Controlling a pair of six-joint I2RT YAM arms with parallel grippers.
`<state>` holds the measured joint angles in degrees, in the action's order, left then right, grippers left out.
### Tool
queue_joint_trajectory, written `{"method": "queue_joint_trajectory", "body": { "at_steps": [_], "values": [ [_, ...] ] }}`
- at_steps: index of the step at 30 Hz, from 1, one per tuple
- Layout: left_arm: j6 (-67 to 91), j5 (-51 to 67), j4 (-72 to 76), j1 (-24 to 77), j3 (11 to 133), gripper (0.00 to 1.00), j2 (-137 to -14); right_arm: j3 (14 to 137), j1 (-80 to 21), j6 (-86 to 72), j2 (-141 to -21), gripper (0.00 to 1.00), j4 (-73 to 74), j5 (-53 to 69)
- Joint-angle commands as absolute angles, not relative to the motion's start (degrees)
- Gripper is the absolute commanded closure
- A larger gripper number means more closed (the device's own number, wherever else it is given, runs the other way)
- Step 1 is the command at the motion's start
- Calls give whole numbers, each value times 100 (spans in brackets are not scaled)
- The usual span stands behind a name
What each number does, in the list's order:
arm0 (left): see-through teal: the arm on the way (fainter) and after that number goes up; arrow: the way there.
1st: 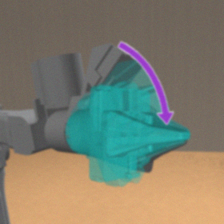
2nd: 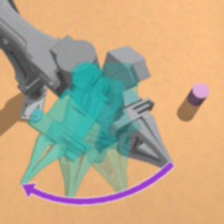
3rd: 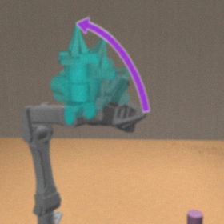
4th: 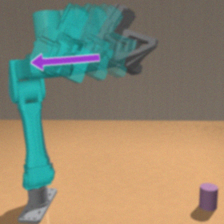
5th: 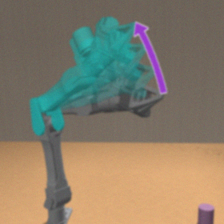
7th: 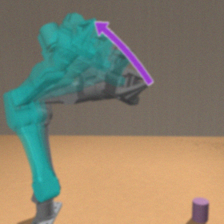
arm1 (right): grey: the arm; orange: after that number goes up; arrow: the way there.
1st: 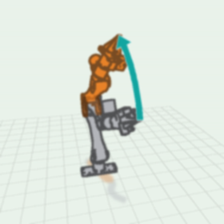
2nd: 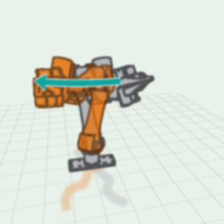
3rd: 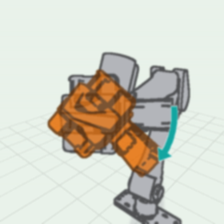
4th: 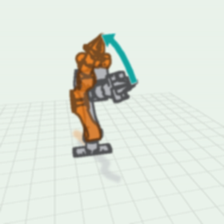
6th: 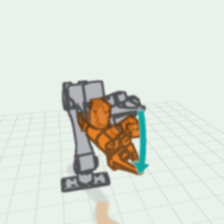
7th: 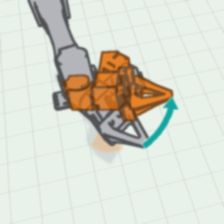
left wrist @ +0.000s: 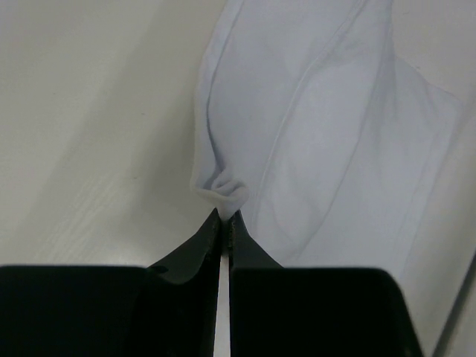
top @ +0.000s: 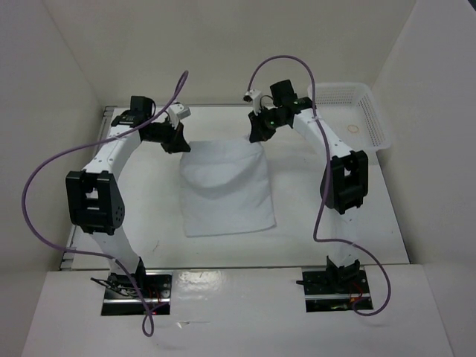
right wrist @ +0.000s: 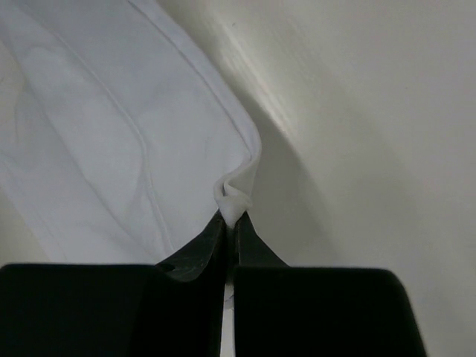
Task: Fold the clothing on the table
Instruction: Flatten the skirt out
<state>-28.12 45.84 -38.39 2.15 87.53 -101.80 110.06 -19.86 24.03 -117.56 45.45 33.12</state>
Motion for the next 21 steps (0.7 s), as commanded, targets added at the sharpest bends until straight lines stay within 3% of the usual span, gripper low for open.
{"method": "queue_joint_trajectory", "body": {
  "at_steps": [1, 2, 3, 4, 6, 7, 9, 15, 21],
  "values": [
    [-2760, 4535, -3270, 71, 9158, 99, -10467, 11802, -2021, 2312, -12145, 100, 4122, 3226],
    [-2690, 4396, -3104, 70, 9245, 93, -10607, 12047, -2021, 2103, -12251, 90, 4044, 3052],
    [-2446, 4299, -2989, 70, 9246, 57, -10669, 12172, -2021, 1979, -12452, 72, 3991, 2893],
    [-2322, 4220, -2866, 9, 9298, 43, -10670, 12286, -2021, 1847, -12541, 52, 3895, 2709],
    [-1945, 3887, -2516, -53, 9299, 22, -10749, 12602, -2021, 1427, -12778, 35, 3771, 2015],
    [-1838, 3737, -2427, -53, 9299, 0, -10810, 12691, -2021, 1285, -12831, 32, 3666, 1786],
    [-1575, 3194, -2119, -166, 9299, 0, -10811, 12814, -1969, 829, -12832, 6, 3543, 1101],
    [-1213, 2848, -2047, -290, 8869, 0, -10311, 12552, -1969, 790, -12499, 5, 3638, 1044],
    [-1310, 3181, -2714, 105, 8210, 0, -9906, 11472, -2540, 1467, -11945, 3, 4254, 1047]
  ]
}}
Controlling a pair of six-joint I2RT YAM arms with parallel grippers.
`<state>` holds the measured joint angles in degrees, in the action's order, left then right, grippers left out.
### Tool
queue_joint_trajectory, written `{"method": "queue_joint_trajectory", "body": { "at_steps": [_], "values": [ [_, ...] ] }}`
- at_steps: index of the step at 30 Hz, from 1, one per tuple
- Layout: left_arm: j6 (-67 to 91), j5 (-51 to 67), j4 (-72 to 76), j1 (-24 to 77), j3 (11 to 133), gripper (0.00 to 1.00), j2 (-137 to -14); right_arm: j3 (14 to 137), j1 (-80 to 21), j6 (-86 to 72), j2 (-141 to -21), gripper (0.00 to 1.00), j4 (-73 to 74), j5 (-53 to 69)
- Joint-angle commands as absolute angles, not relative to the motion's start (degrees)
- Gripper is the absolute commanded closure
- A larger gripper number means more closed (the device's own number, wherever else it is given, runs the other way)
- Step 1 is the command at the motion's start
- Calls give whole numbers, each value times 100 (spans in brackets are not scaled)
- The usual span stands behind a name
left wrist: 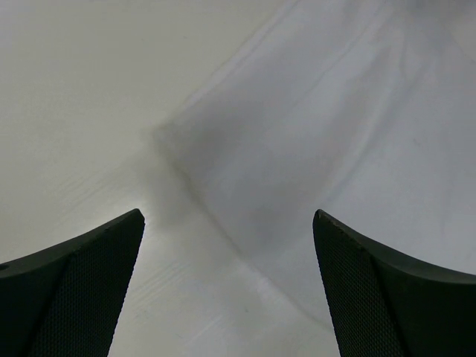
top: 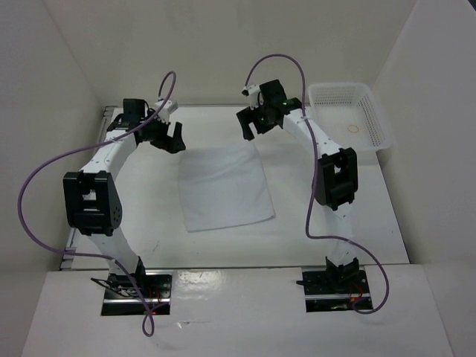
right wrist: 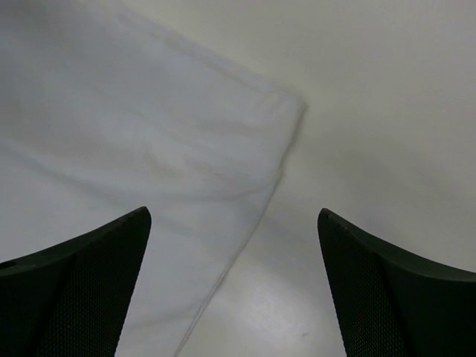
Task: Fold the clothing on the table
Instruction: Flatten the skirt out
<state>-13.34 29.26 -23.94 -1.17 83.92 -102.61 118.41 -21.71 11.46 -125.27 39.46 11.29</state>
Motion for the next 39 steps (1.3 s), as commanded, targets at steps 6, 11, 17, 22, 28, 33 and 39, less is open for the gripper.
{"method": "queue_joint_trajectory", "body": {
  "at_steps": [6, 11, 17, 22, 28, 33, 39],
  "values": [
    [-1459, 3235, -3427, 185, 7647, 0, -9327, 9968, -2672, 1959, -11171, 3, 4253, 1099],
    [-1397, 3103, -3551, -324, 7234, 0, -8536, 9598, -2908, 1890, -11223, 3, 4097, 879],
    [-1502, 3375, -3806, -1211, 6593, 0, -7262, 10440, -3234, 1416, -11741, 3, 3709, 799],
    [-1564, 3437, -3955, -1468, 6179, 0, -6830, 11101, -3427, 1239, -12445, 3, 3823, 958],
    [-1626, 3437, -3833, -1713, 5714, 0, -6592, 11224, -3428, 1125, -13068, 3, 3762, 1072],
    [-1679, 3437, -3762, -1828, 5599, 0, -6539, 11425, -3428, 1020, -13411, 3, 3551, 959],
    [-1731, 3612, -3709, -1969, 5599, 0, -6539, 12672, -3428, 791, -14404, 3, 3928, 766]
  ]
}}
